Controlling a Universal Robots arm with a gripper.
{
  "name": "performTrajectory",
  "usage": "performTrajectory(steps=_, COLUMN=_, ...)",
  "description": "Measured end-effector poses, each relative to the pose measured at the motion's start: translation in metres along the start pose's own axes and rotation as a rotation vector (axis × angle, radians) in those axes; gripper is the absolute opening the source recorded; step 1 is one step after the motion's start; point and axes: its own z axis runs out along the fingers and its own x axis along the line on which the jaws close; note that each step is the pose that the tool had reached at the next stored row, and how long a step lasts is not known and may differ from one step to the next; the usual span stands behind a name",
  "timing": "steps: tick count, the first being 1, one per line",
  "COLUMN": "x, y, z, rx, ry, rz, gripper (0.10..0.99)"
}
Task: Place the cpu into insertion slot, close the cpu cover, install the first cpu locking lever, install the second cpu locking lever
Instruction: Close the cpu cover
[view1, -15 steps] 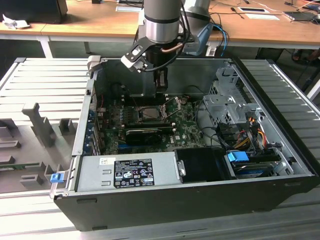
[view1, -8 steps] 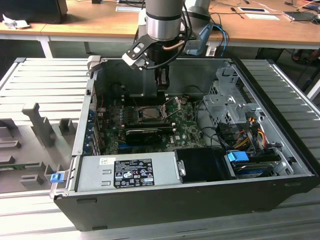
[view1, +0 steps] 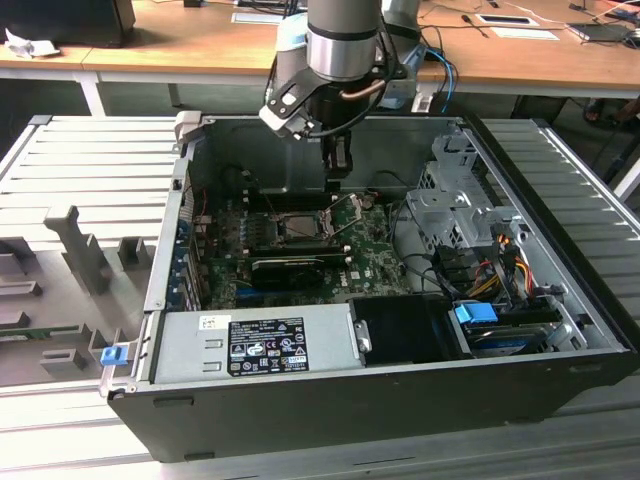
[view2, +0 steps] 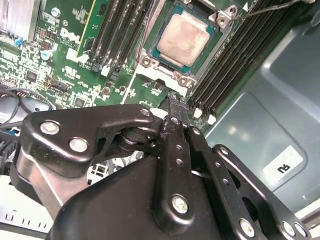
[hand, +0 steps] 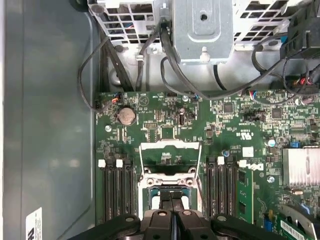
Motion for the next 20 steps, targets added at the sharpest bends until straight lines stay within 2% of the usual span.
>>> performTrajectory(steps=3, x=0.0003, y=0.0142, z=0.0007, rx=0.0, ry=0.0042, rz=0.0, gripper=0.106)
performTrajectory(steps=5, x=0.0004, y=0.017, z=0.0008, rx=0.0, ry=0.0047, rz=0.0, gripper=0.106)
performTrajectory(steps=7, x=0.0006, y=0.0284, z=0.0013, rx=0.0, ry=0.0064, rz=-0.001, gripper=0.106)
performTrajectory(steps=12, x=0.0007, y=0.0377, z=0.0027, rx=0.0, ry=0.0056, rz=-0.002, gripper=0.106)
performTrajectory(steps=17, x=0.0005, y=0.0493, z=0.0162, rx=0.0, ry=0.0055, rz=-0.006, gripper=0.106)
performTrajectory(steps=19, x=0.0005, y=0.0524, z=0.0198, rx=0.0, ry=0.0056, rz=-0.006, gripper=0.106)
performTrajectory(steps=20, x=0.0005, y=0.0561, z=0.0209, rx=0.0, ry=0.0053, rz=-0.006, gripper=0.106)
